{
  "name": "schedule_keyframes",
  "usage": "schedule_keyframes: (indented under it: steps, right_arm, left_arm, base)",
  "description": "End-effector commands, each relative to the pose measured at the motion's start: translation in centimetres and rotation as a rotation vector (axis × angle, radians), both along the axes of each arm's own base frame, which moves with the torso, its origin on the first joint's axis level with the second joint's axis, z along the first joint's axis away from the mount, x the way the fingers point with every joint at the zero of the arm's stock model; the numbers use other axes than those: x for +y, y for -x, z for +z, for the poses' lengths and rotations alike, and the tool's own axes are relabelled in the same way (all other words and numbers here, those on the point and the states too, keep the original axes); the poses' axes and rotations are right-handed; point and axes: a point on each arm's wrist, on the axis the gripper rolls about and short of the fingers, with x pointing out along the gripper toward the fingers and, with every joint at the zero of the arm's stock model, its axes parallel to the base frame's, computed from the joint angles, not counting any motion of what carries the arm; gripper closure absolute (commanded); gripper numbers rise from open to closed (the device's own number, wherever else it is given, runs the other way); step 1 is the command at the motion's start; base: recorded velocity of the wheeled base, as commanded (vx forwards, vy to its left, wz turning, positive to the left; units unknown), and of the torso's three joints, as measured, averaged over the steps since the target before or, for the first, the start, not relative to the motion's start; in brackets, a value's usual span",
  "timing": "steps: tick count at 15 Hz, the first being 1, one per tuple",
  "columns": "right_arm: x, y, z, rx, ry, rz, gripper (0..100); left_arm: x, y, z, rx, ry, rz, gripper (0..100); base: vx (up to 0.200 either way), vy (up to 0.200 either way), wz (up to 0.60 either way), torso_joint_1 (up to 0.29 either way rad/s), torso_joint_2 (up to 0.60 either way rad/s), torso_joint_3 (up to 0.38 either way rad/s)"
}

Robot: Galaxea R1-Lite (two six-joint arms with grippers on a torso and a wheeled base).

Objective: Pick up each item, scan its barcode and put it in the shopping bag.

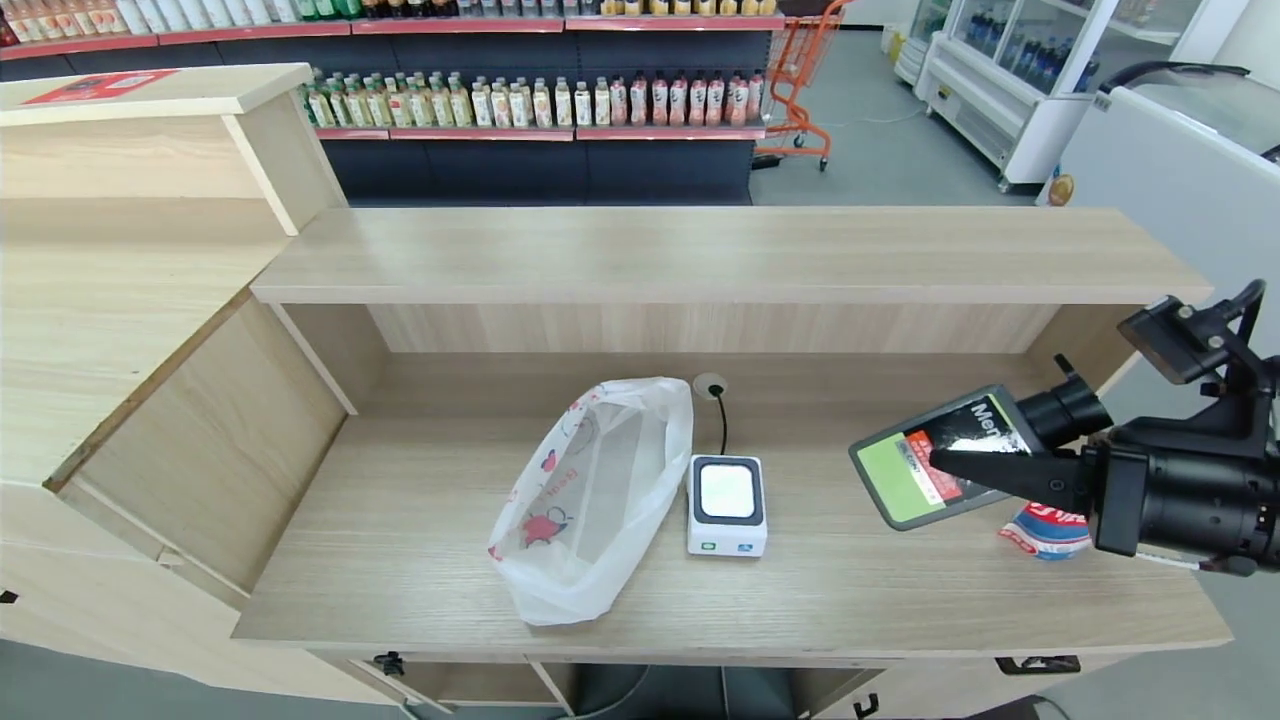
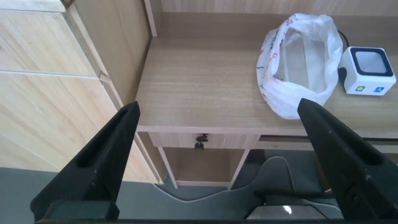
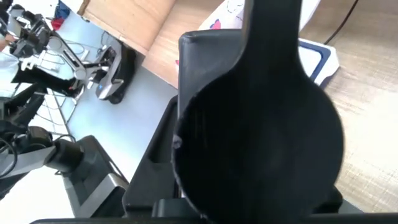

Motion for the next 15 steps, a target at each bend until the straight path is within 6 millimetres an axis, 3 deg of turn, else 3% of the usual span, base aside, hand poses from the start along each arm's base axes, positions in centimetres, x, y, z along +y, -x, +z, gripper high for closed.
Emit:
schedule_keyframes:
  steps: [1,6,9,11,13,15]
  right_arm:
    - [-0.1,-0.1,-0.2,0.023,-0.004,-0.006,100]
    - [-0.9,-0.3,-0.3,0.100,-0.030,-0.058,100]
    - [-0.6,-1.1,-0.7,0.124,-0.023,-0.051,100]
    - [0.4,-3.0,-1.1,0.151,-0.015,-0.023,100]
    - [2.3,-7.2,-2.6,0.212,0.003,0.019,100]
    - [4.7,-9.3,-3.6,0.220,0.027,0.086,100]
  left_arm:
    - [0.0,0.0,0.0,0.000,0.003,0.000,0]
    - [0.0,0.0,0.0,0.000,0.001,0.000,0]
    - [0.0,0.0,0.0,0.000,0.000,0.000,0]
    - [0.0,0.0,0.0,0.000,0.000,0.000,0]
    - [0.0,0.0,0.0,0.000,0.000,0.000,0]
    - [0.0,0.0,0.0,0.000,0.000,0.000,0]
  base:
    - [0.000,0.200,0.00,0.017,0.02,0.002]
    - [0.000,0.200,0.00,0.006,0.01,0.005]
    - [0.000,0.000,0.00,0.000,0.00,0.000]
    - [0.000,0.000,0.00,0.000,0.00,0.000]
    - [0.000,0.000,0.00,0.000,0.00,0.000]
    - [0.000,0.000,0.00,0.000,0.00,0.000]
